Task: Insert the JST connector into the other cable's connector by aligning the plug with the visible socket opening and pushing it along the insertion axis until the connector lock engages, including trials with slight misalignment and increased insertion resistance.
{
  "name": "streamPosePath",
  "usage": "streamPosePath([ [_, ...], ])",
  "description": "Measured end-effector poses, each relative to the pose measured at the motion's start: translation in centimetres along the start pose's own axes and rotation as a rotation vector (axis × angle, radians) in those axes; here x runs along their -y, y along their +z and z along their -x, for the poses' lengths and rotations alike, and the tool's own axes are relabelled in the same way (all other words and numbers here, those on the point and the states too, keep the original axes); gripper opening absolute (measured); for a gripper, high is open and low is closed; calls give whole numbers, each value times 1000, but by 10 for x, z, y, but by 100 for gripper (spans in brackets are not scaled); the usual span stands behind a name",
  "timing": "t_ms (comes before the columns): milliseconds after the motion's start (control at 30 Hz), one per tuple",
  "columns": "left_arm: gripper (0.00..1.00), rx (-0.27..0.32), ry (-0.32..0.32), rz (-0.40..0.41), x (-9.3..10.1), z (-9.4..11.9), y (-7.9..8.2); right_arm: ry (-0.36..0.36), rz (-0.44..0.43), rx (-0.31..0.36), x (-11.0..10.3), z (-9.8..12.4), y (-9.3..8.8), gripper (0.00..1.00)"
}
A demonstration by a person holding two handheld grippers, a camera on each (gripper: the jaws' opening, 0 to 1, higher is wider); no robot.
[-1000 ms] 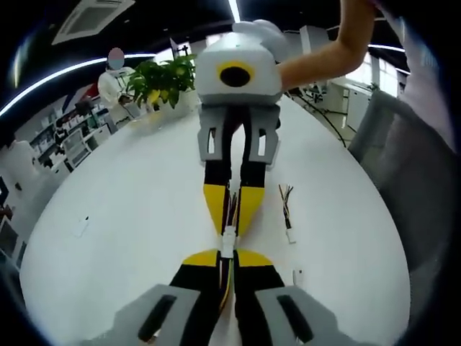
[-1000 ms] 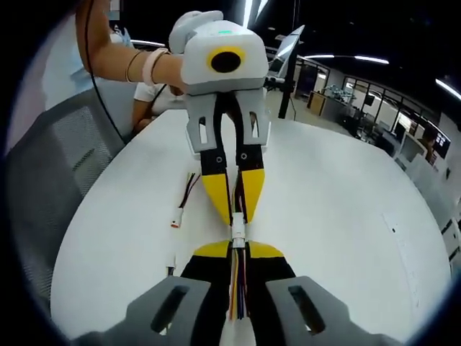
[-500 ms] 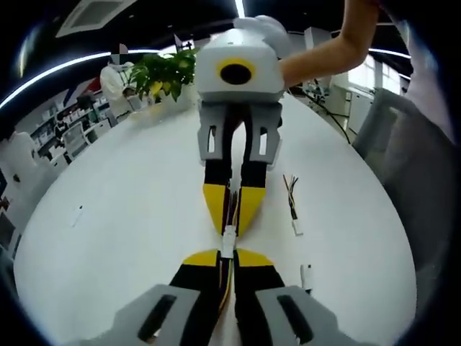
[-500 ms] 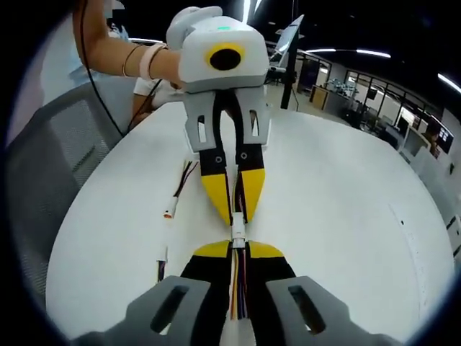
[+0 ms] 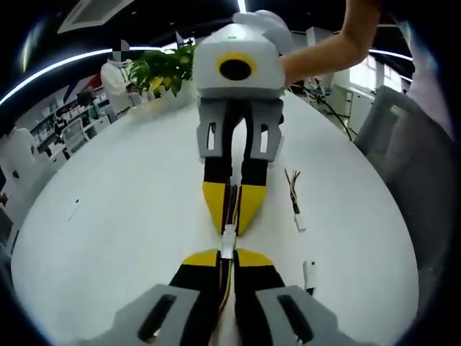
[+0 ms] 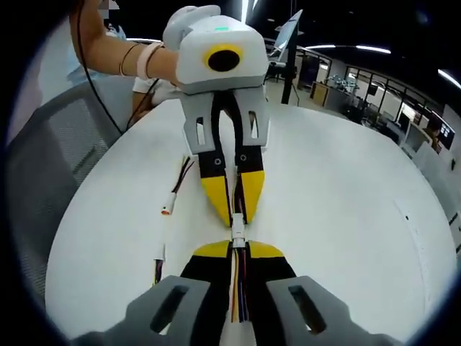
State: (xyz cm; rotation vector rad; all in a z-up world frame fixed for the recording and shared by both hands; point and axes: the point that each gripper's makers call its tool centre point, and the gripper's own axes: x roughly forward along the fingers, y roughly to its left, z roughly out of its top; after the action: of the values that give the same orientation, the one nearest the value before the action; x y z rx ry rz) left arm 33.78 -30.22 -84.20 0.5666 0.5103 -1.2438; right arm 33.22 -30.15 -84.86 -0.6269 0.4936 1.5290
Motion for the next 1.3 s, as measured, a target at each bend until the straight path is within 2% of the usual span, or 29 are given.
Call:
streamPosePath([
  [367,0,-6,0,17,1,-1,-2,2,-35,9,0,0,0,4],
  [800,0,-17,8,48,2,0,-4,-5,-33,13,-1,0,-1,5],
  [967,5,-14,13,78,2,1,-4,-23,-44,17,2,1,-1,9],
  [1300,6,-5,32,78,1,12,0,-40,-24,-3,3,2,-2,11],
])
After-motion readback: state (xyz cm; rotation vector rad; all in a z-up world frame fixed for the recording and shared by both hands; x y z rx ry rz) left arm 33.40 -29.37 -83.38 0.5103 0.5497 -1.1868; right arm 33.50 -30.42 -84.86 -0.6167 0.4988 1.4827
